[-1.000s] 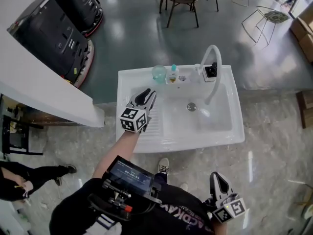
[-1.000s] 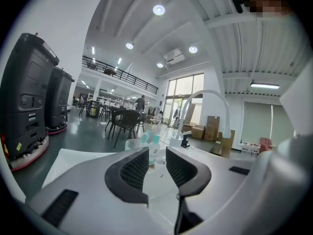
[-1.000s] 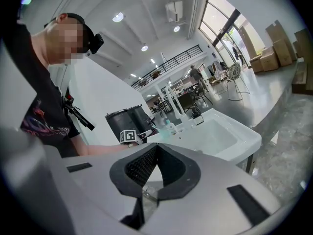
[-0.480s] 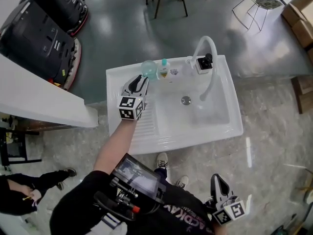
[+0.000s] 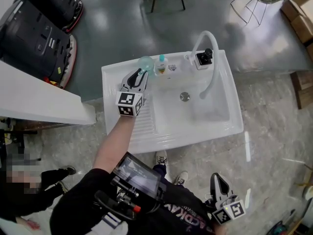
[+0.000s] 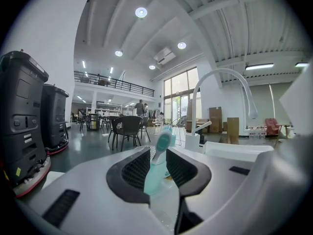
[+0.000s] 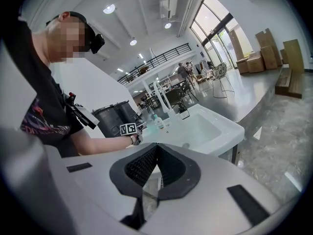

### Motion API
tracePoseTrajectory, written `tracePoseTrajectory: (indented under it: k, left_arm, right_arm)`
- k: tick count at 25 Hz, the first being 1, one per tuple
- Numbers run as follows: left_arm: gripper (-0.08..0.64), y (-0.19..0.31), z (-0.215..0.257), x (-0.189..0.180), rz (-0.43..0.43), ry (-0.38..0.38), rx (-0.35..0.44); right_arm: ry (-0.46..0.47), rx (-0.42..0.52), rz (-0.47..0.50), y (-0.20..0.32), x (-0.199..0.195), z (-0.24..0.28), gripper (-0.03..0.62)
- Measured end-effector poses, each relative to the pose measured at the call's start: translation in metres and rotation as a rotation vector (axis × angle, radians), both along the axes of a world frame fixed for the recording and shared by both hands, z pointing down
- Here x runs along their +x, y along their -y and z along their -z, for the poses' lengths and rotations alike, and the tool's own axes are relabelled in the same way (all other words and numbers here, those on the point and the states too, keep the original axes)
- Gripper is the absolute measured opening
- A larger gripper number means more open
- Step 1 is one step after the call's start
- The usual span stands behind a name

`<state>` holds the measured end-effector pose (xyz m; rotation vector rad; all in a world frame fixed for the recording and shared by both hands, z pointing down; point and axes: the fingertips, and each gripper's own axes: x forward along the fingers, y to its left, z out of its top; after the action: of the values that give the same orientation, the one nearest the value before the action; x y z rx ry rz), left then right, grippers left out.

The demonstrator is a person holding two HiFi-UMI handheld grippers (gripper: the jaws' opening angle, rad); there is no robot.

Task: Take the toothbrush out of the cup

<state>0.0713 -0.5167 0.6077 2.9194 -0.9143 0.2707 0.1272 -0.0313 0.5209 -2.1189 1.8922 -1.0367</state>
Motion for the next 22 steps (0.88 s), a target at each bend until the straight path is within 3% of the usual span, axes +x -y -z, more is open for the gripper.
tracePoseTrajectory:
  k: [14, 22]
  left_arm:
    - [0.038, 0.013, 0.011, 0.005, 0.013, -0.012, 0.028]
    - [0.035, 0.020, 0.021, 0.009, 0.007, -0.022, 0.038]
  right_arm:
    - [0.022, -0.006, -0.005, 0.002, 0.005, -0.006, 0.009]
    - [0.029, -0.004, -0.011, 0.005, 0.008, -0.006, 0.009]
